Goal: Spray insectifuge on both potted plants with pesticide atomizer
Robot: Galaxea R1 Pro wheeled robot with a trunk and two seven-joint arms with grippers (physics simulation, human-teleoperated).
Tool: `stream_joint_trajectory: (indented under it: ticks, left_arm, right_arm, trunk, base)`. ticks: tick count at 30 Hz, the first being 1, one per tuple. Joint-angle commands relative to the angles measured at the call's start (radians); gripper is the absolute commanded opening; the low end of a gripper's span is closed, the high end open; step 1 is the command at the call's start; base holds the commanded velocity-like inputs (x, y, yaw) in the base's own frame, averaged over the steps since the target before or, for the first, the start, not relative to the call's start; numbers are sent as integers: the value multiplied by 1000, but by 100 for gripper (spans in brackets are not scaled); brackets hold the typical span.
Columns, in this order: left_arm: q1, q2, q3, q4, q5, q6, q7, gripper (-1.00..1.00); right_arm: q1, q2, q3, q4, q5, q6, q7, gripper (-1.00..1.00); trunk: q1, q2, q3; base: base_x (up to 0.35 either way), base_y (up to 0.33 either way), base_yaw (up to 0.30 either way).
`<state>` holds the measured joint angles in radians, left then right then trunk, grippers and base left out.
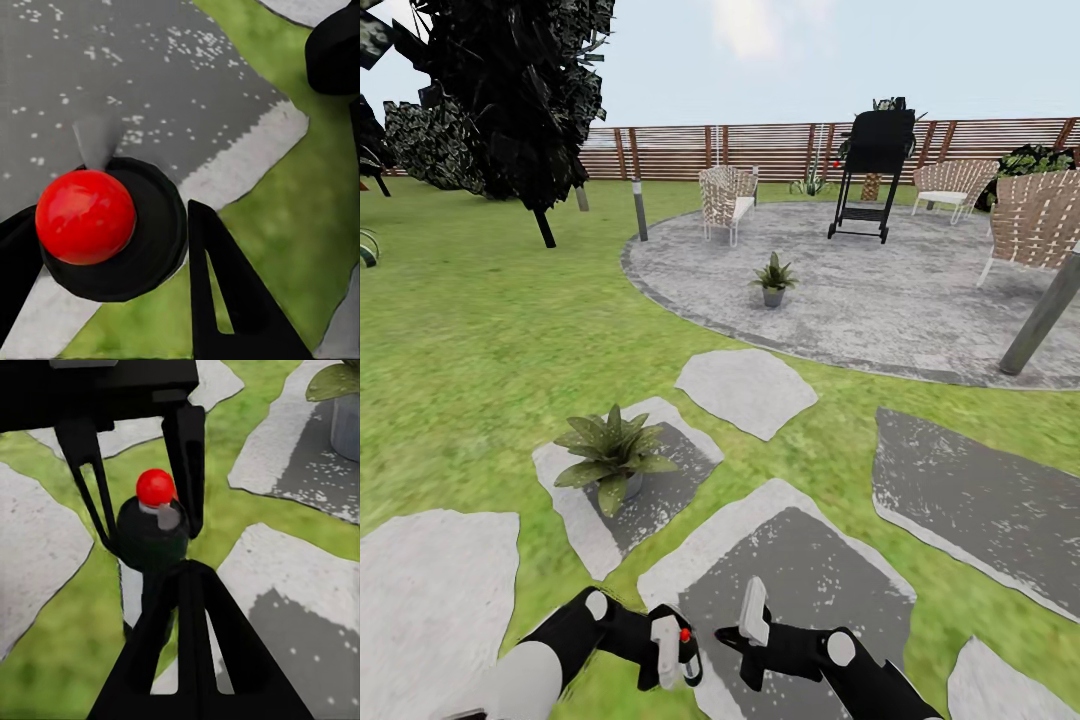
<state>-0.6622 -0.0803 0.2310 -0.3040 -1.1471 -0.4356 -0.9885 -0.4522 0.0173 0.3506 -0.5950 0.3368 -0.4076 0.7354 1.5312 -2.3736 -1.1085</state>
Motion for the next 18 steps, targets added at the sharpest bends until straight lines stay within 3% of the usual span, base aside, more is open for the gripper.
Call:
stream_joint_trajectory:
  ticks: [1,2,3,4,6,10,12,14,16,18]
  left_arm:
    - [1,15,10,-1,-5,-3,-4,-100]
    - [3,38,11,0,-5,-3,-4,-100]
    - [16,79,11,-1,-4,-4,-4,-100]
    - [27,133,11,0,-2,-6,-4,-100]
    - [46,163,11,-2,-1,-7,-4,-100]
    - [64,249,16,-1,12,-43,-4,-100]
    - [72,271,24,0,16,-68,-1,-100]
    - [83,274,37,0,41,-71,9,-100]
    - [99,275,73,1,152,-70,46,-100]
    - [132,275,83,0,246,-67,87,-100]
  right_arm:
    - [0,0,-1,0,8,-5,-1,-100]
    - [0,0,-1,0,8,-5,-1,-100]
    - [0,0,-1,0,8,-5,-1,-100]
    - [0,0,-1,0,8,-5,-1,100]
    - [0,0,-1,0,8,-6,-1,100]
    - [0,-1,-1,2,9,-5,-2,100]
    - [0,-3,-1,3,10,-6,-6,100]
    - [0,-9,-5,5,10,-7,-9,100]
    - [0,-56,-7,9,7,-9,-45,100]
    - [0,-99,-8,66,1,-11,-106,100]
  trunk:
    - [0,0,-1]
    - [0,0,-1]
    - [0,0,-1]
    - [0,0,-1]
    - [0,0,-1]
    - [0,0,-1]
    - [0,0,-1]
    - [0,0,-1]
    - [0,0,-1]
    - [0,0,-1]
  base:
    - [0,0,0]
    - [0,0,0]
    - [0,0,0]
    - [0,0,0]
    - [0,0,0]
    - [0,0,0]
    - [0,0,0]
    - [0,0,0]
    - [0,0,0]
    - [0,0,0]
